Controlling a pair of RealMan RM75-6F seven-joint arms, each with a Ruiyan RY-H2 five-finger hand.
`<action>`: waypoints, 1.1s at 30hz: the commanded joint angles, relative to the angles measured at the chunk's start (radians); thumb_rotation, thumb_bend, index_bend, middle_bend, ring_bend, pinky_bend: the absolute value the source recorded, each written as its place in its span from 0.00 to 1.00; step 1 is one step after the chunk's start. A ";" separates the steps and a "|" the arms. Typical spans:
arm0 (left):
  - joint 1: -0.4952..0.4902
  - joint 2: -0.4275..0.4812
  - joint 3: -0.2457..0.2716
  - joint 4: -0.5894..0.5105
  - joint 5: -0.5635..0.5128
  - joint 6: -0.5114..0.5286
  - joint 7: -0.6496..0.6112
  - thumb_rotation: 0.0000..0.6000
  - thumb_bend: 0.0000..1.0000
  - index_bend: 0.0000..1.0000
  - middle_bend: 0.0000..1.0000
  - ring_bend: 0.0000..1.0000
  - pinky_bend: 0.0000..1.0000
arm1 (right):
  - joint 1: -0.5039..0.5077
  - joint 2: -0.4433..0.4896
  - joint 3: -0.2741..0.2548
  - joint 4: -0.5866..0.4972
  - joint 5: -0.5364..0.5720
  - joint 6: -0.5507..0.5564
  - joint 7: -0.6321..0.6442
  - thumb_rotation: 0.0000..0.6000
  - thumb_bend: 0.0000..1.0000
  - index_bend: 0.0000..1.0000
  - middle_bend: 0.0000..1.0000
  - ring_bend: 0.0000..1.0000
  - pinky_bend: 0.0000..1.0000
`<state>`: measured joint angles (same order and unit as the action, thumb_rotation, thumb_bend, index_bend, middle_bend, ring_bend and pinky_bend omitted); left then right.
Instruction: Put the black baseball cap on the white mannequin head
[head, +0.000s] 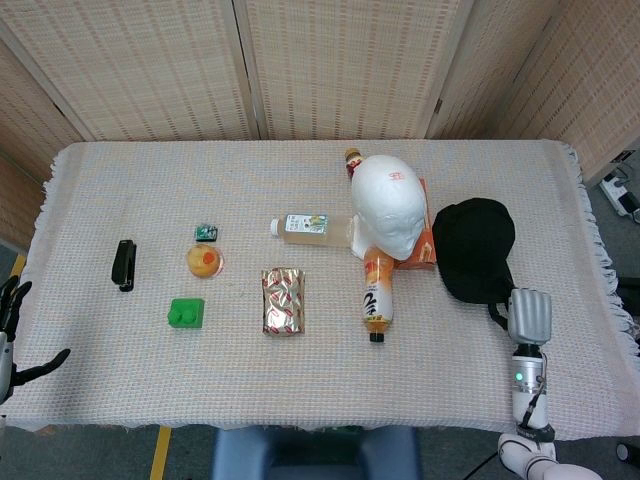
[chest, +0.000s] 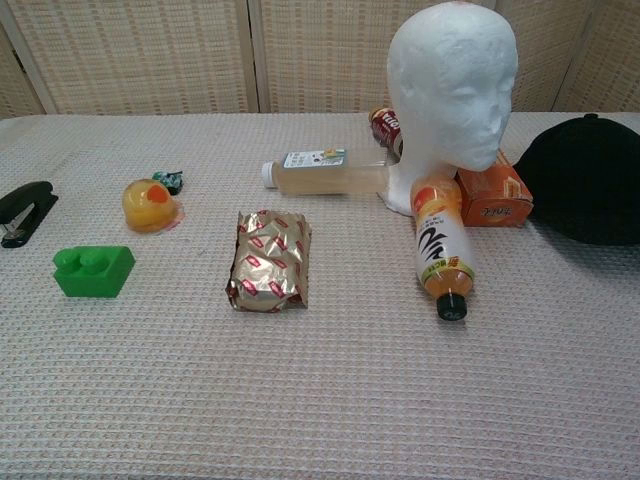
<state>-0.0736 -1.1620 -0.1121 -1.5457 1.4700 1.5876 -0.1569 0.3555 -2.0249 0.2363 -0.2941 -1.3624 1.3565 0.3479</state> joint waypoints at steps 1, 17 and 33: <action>0.002 -0.001 -0.002 0.000 0.000 0.004 0.001 1.00 0.16 0.00 0.00 0.00 0.21 | 0.004 0.023 0.005 -0.026 0.004 0.001 0.018 1.00 0.55 0.48 1.00 1.00 1.00; 0.008 0.003 -0.001 -0.005 0.011 0.012 -0.001 1.00 0.16 0.00 0.00 0.00 0.21 | 0.038 0.215 0.203 -0.390 0.163 0.009 0.035 1.00 0.56 0.69 1.00 1.00 1.00; 0.006 0.011 -0.001 -0.009 0.003 -0.004 -0.007 1.00 0.17 0.00 0.00 0.00 0.21 | 0.161 0.319 0.397 -0.761 0.240 0.098 -0.060 1.00 0.54 0.69 1.00 1.00 1.00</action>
<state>-0.0674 -1.1514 -0.1122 -1.5552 1.4734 1.5839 -0.1642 0.4881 -1.7180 0.6086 -0.9994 -1.1250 1.4313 0.3194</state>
